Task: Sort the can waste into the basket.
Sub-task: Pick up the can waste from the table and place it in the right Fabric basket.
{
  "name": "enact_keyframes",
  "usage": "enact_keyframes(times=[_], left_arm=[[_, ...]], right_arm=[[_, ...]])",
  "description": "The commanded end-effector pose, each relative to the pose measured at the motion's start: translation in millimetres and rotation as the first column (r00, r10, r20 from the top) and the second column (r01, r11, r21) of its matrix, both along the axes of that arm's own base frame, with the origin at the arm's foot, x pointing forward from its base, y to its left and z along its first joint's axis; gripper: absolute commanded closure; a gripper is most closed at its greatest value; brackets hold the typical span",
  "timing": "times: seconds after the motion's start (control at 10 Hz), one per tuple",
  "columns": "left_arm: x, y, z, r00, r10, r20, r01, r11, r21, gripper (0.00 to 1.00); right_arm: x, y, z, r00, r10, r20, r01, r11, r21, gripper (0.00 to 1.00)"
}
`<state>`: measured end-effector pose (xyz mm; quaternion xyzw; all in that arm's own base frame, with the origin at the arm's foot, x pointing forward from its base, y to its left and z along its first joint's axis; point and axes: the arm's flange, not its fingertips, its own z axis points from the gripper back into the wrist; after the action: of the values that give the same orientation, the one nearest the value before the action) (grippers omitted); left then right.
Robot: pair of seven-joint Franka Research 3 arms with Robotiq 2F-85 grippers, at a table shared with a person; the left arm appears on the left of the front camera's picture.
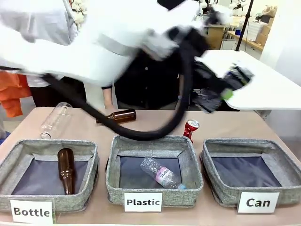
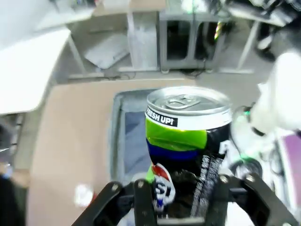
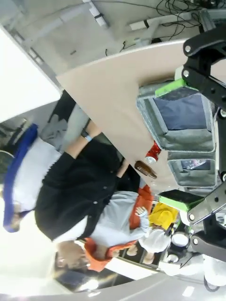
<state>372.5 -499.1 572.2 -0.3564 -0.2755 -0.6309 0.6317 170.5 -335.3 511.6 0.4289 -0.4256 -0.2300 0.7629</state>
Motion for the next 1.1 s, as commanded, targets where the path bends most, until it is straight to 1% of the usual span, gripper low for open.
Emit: enact_keyframes(times=[0.0, 0.1, 0.2, 0.3, 0.4, 0.5, 0.6, 0.7, 0.8, 0.9, 1.0], left_arm=[[25.9, -87.5, -24.1, 0.997, -0.008, 0.073, -0.001, 0.994, 0.113, 0.63], [26.6, -126.4, -39.3, 0.994, -0.042, 0.099, 0.027, 0.988, 0.149, 0.63], [34.4, -161.2, -58.9, 0.990, -0.047, 0.131, 0.023, 0.984, 0.176, 0.63], [43.0, -185.1, -77.4, 0.989, -0.012, 0.148, -0.019, 0.979, 0.203, 0.63], [52.0, -196.6, -91.1, 0.985, 0.022, 0.169, -0.061, 0.972, 0.227, 0.63], [59.2, -199.7, -99.2, 0.991, 0.004, 0.130, -0.038, 0.963, 0.266, 0.63], [29.5, -160.1, -112.7, 0.985, -0.020, 0.172, -0.015, 0.979, 0.203, 0.63], [29.5, -160.1, -112.7, 0.985, -0.020, 0.172, -0.015, 0.979, 0.203, 0.63], [46.4, -172.4, -125.8, 0.986, -0.003, 0.166, -0.037, 0.971, 0.236, 0.63], [45.4, -169.2, -129.1, 0.982, -0.058, 0.182, 0.007, 0.964, 0.267, 0.63], [45.2, -168.9, -133.0, 0.985, -0.086, 0.152, 0.038, 0.955, 0.294, 0.63]], right_arm=[[-8.5, -16.7, -6.1, 0.999, 0.048, 0.011, -0.048, 0.999, 0.021, 0.00], [-16.9, -10.2, -14.5, 0.994, 0.102, -0.023, -0.103, 0.993, -0.052, 0.00], [-26.0, -10.7, -22.6, 0.988, 0.136, -0.073, -0.147, 0.974, -0.174, 0.00], [-35.1, -12.4, -25.2, 0.967, 0.242, -0.082, -0.253, 0.948, -0.191, 0.00], [-41.3, -14.3, -26.1, 0.944, 0.322, -0.071, -0.330, 0.929, -0.167, 0.00], [-36.5, -20.6, -26.7, 0.958, 0.279, -0.061, -0.285, 0.950, -0.130, 0.00], [-29.1, -1.0, -28.2, 0.971, 0.219, -0.094, -0.231, 0.963, -0.138, 0.00], [-29.1, -1.0, -28.2, 0.971, 0.219, -0.094, -0.231, 0.963, -0.138, 0.00], [-29.1, -1.0, -28.2, 0.971, 0.219, -0.094, -0.231, 0.963, -0.138, 0.00], [-29.1, -1.0, -28.2, 0.971, 0.219, -0.094, -0.231, 0.963, -0.138, 0.00], [-29.1, -1.0, -28.2, 0.971, 0.219, -0.094, -0.231, 0.963, -0.138, 0.00]])
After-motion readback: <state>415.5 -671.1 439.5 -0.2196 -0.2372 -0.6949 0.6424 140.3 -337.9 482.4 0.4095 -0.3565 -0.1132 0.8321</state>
